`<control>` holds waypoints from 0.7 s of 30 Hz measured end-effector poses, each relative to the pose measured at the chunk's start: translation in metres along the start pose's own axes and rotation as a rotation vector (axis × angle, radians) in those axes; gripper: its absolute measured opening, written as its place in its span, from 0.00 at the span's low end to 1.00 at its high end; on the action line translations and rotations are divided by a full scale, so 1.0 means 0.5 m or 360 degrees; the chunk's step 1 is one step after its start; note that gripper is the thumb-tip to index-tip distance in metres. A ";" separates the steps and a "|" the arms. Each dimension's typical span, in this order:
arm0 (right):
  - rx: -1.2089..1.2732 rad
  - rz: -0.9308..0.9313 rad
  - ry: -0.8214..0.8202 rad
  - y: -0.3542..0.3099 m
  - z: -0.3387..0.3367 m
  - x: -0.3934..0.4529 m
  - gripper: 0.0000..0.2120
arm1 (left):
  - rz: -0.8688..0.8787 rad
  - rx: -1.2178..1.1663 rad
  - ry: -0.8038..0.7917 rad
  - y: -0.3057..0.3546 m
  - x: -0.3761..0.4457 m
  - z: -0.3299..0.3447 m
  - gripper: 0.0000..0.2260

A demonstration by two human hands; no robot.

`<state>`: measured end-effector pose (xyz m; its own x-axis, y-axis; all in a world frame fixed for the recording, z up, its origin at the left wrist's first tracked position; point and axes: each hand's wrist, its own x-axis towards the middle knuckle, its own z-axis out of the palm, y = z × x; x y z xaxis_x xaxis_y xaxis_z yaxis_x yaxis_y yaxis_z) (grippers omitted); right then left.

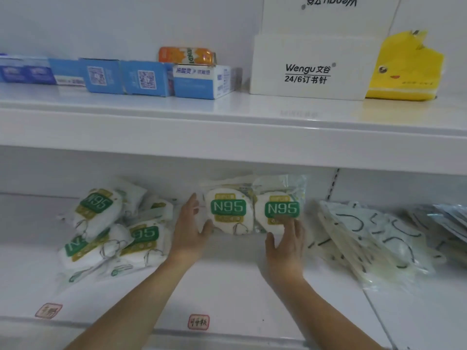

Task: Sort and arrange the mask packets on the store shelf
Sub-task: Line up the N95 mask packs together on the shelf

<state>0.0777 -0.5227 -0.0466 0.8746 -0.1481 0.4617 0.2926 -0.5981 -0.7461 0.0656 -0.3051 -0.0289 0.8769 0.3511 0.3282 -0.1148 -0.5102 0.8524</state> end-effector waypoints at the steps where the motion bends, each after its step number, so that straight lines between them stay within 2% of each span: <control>1: 0.0053 -0.0032 -0.0105 -0.023 0.019 -0.018 0.17 | 0.0127 0.0061 0.0083 -0.001 -0.019 -0.026 0.26; 3: 0.0137 -0.0009 -0.0379 -0.079 0.064 -0.051 0.11 | 0.0274 0.0150 0.0177 -0.019 -0.052 -0.090 0.17; 5: 0.0181 0.0073 -0.0666 -0.137 0.122 -0.077 0.08 | 0.0224 0.0211 0.0220 -0.048 -0.080 -0.159 0.15; 7: 0.0124 0.0181 -0.0898 -0.188 0.186 -0.095 0.13 | 0.0129 0.0265 0.0282 -0.085 -0.101 -0.217 0.14; 9: 0.0012 0.0224 -0.0980 -0.231 0.245 -0.106 0.19 | 0.0015 0.0249 0.0327 -0.122 -0.112 -0.256 0.14; 12: 0.0025 0.0299 -0.0951 -0.276 0.300 -0.118 0.17 | -0.0310 -0.0090 0.0312 -0.161 -0.101 -0.290 0.17; 14: 0.0212 0.0440 -0.0834 -0.289 0.305 -0.125 0.13 | -0.0475 -0.0374 0.0335 -0.173 -0.088 -0.298 0.17; 18: 0.0716 0.0708 -0.0362 -0.272 0.265 -0.149 0.13 | -0.0563 -0.0674 0.0457 -0.170 -0.095 -0.307 0.18; 21: 0.1098 0.0963 -0.0131 -0.254 0.218 -0.169 0.12 | -0.0565 -0.0770 0.0486 -0.161 -0.099 -0.311 0.17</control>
<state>0.0087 -0.3484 -0.0430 0.9707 -0.2104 -0.1164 -0.0810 0.1695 -0.9822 -0.0410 -0.1591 -0.0507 0.7368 0.6752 0.0343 -0.1026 0.0616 0.9928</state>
